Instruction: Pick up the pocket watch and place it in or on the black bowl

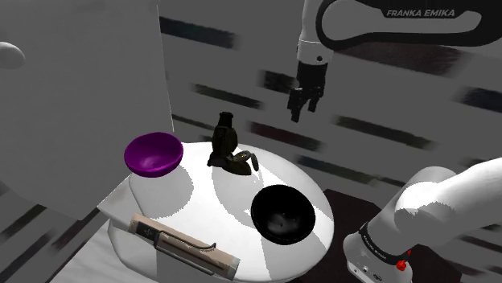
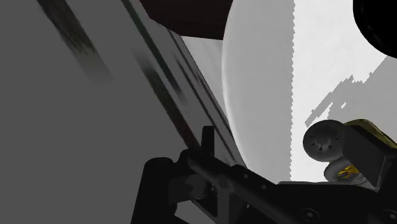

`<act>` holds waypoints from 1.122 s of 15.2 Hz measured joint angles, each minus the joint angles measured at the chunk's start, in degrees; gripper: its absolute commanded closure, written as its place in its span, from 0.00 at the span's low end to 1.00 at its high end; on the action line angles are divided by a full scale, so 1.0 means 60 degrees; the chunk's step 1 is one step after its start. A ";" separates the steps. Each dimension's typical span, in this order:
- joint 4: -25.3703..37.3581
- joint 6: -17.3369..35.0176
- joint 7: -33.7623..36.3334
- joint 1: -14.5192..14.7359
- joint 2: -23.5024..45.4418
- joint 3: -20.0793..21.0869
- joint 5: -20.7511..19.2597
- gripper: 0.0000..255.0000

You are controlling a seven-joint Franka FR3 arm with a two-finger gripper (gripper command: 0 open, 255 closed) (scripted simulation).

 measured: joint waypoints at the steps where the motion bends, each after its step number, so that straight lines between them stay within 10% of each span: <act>1: 0.0140 0.0070 -0.0046 0.0043 0.0346 0.0065 -0.0016 0.00; 17: 0.3751 -0.0056 0.0165 0.1234 0.6193 0.1436 -0.0569 0.00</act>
